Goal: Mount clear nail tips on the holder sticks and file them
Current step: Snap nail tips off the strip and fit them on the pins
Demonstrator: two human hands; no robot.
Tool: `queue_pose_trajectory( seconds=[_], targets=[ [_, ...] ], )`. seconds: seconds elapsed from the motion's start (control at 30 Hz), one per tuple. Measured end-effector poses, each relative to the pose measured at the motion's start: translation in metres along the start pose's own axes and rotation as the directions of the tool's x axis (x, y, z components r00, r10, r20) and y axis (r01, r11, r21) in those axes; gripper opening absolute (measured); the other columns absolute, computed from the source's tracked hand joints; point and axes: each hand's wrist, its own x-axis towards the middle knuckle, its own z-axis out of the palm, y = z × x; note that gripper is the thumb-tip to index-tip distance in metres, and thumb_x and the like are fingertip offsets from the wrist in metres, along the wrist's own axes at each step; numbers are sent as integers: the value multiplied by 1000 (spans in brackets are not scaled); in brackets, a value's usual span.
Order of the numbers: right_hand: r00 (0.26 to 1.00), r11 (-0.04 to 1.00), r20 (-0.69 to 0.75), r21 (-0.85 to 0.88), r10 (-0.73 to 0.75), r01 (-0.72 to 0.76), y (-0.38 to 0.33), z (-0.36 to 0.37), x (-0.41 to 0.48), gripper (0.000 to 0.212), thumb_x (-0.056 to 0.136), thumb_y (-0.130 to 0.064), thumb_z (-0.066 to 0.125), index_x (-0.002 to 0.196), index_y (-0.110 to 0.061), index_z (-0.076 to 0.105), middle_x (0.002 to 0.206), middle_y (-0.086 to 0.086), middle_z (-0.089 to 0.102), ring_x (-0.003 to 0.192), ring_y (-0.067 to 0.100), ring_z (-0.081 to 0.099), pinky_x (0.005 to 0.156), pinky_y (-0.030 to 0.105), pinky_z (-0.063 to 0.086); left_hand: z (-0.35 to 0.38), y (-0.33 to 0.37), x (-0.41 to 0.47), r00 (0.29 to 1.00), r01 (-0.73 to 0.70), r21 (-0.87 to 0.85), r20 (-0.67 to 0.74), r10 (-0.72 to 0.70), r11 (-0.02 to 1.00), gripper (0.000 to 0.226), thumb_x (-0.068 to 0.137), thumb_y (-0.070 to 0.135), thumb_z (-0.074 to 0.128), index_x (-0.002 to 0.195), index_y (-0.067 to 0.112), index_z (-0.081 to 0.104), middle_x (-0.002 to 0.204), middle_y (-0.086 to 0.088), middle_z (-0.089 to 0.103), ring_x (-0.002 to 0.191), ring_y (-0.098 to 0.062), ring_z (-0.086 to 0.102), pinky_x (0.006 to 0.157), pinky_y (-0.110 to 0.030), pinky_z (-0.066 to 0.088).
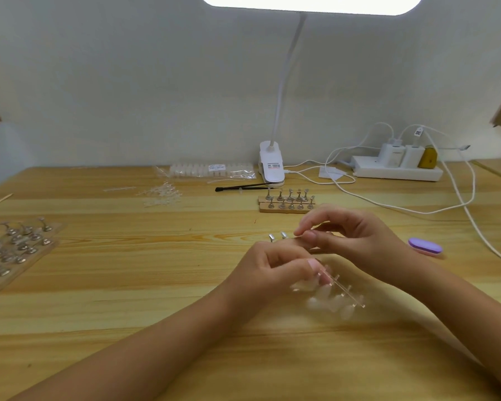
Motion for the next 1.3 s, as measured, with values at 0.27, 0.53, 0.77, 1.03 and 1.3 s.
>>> queue_pose_trajectory(
  seconds=[0.27,0.53,0.77,1.03,1.3],
  targets=[
    [998,986,16,-157,-60,62,6,-4,-1,25,84,-32,63,104,-24,76,96,-9,72,96,12,65,82,18,50,-8,-1,6,978,210,-376,79,-194,903,43,75,33,60,86,-9,63,99,-18,64,111,-32,60,93,-35,53],
    [990,986,142,-165,22,2,7,-15,-1,27,87,-30,63,112,-30,73,108,-13,70,108,11,63,91,21,48,-6,3,6,980,198,-362,105,-172,911,22,76,33,59,68,20,73,82,2,70,105,-27,61,92,-32,53],
    [988,989,149,-145,44,-22,3,-17,-1,28,84,-29,65,110,-25,75,108,-12,70,107,7,64,88,15,46,-6,1,6,982,182,-336,113,-152,924,21,77,31,56,63,20,68,82,2,68,103,-25,61,91,-30,53],
    [991,991,128,-134,26,-8,5,-16,-1,25,82,-29,69,107,-27,76,110,-12,70,109,5,64,91,12,45,-8,1,5,974,198,-321,169,-150,926,24,77,32,55,60,21,69,75,9,68,102,-23,62,87,-27,52],
    [988,935,-124,-351,-97,48,17,27,16,24,84,-35,66,107,-33,72,113,-19,61,121,4,44,103,18,31,-10,9,4,900,276,-169,390,-193,946,29,84,18,52,54,15,54,119,-39,59,81,-10,65,78,-22,48]
  ],
)
